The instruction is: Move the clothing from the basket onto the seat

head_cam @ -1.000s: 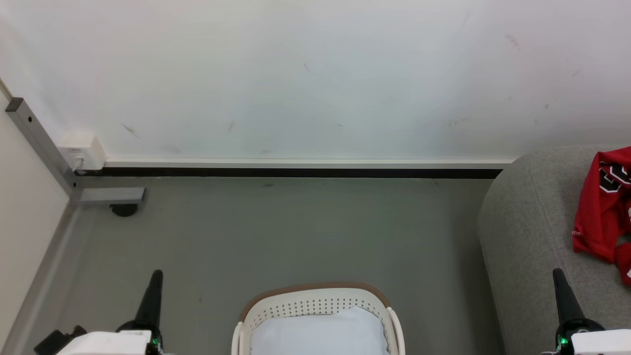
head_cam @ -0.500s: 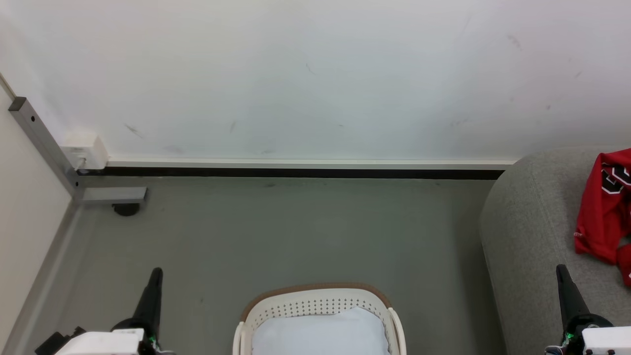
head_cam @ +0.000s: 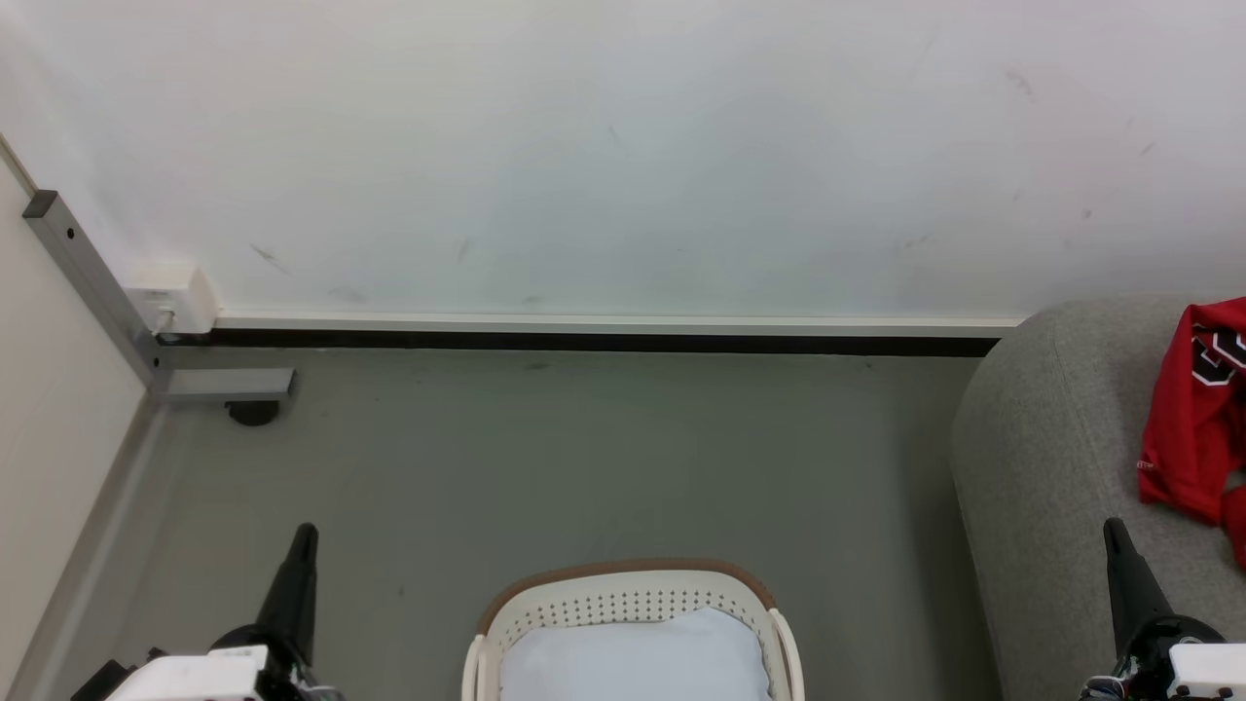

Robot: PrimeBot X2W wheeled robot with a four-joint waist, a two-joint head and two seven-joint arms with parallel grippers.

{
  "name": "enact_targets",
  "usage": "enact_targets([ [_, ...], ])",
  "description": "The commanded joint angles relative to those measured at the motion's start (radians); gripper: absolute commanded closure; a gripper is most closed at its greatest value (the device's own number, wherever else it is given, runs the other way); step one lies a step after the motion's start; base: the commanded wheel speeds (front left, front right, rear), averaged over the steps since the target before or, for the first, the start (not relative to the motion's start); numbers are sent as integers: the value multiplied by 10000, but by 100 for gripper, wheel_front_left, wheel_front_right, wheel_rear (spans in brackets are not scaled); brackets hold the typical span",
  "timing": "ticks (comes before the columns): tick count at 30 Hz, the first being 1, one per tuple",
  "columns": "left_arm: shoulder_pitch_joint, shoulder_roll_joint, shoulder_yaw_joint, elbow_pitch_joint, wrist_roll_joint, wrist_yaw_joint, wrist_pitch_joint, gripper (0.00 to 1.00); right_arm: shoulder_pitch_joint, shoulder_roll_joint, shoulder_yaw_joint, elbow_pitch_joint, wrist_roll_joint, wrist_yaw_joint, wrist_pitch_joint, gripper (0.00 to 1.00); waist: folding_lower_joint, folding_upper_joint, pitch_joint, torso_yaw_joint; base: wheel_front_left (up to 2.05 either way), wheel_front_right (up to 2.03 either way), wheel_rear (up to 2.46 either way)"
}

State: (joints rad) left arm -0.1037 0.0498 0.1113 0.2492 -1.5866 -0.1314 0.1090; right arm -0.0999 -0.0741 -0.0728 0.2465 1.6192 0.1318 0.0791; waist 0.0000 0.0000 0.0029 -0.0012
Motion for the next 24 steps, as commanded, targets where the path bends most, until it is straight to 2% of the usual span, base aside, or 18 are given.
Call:
enact_targets([
  [1,-110,12,51,-42,-175,14,57,100,-109,-55,-56,-52,151,-20,53,100,0,0,-1,4,0,0,0],
  [24,-108,8,58,-43,-314,14,95,100,-126,12,-151,-36,178,-21,145,100,0,0,-3,12,0,0,0],
])
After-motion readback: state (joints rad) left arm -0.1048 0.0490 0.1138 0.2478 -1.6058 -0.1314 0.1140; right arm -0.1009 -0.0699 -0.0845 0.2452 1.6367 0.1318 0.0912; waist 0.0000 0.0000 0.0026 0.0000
